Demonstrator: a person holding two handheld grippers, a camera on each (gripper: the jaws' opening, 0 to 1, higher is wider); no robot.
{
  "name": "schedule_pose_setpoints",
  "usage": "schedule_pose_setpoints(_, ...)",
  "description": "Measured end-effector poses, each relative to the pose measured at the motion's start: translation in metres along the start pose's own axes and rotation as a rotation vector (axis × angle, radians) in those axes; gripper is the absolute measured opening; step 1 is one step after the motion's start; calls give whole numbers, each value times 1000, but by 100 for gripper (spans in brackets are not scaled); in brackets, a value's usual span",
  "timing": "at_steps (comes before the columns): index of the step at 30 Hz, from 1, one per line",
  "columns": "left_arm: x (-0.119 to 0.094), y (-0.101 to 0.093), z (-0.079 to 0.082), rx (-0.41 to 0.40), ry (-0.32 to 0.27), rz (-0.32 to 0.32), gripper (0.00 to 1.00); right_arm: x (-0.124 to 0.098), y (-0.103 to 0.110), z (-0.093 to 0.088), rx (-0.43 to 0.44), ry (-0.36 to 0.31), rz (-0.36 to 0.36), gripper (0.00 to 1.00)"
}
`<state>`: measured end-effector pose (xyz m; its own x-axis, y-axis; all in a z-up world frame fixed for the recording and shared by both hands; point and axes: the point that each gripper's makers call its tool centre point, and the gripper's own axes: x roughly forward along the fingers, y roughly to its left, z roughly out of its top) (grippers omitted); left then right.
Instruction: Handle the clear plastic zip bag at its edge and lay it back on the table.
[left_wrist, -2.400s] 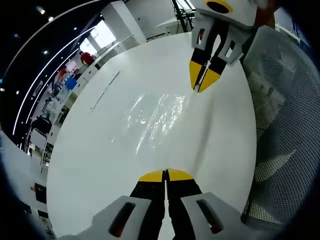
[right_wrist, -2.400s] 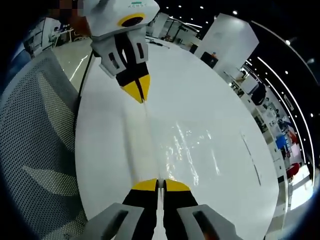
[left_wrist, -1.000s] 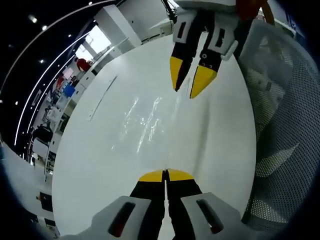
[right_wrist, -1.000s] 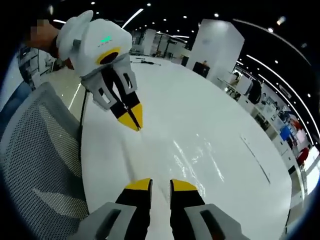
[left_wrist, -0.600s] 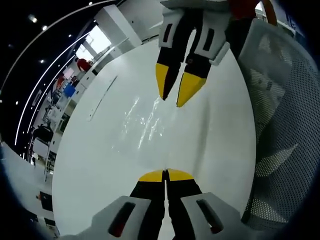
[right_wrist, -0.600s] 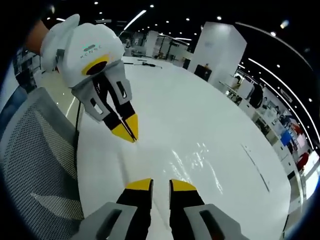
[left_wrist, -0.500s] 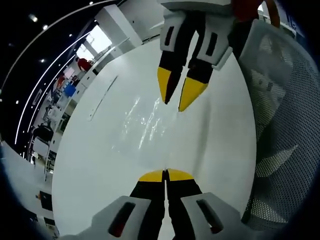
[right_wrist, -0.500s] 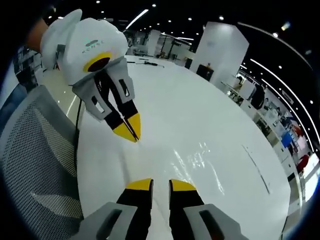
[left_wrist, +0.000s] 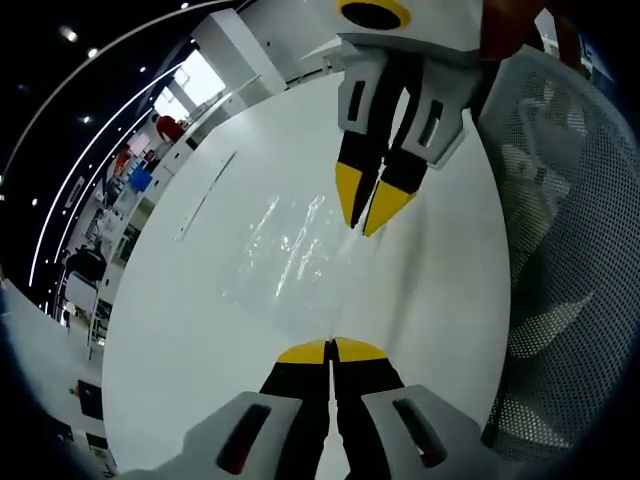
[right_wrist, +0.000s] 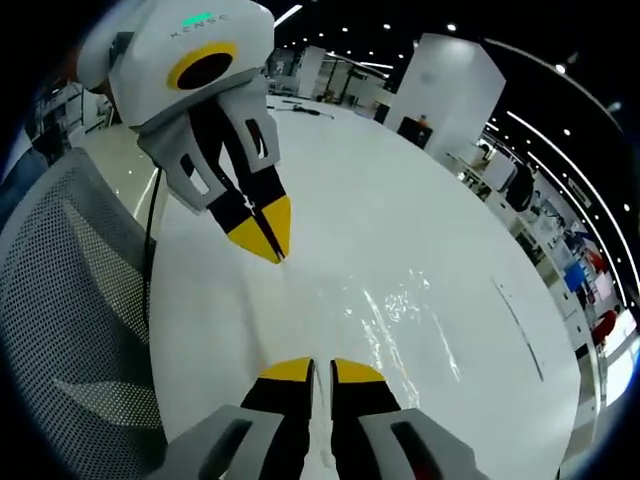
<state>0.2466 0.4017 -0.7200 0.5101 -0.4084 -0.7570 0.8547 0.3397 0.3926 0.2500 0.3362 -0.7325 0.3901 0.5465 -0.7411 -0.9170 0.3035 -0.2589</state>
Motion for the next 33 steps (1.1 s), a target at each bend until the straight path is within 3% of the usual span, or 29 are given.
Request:
schedule_pose_setpoints(14,-1,1,-3,3,-12,18,0,5,1,1,20,8,-3,0)
schedule_pose_setpoints(21,-9,1,2,-4,-35,49,12,0,-2,1,48,15,-19,0)
schedule_pose_setpoints(33,-3,-9,37,78,-115,25,12,-3,-6,3,45,12,-20,0)
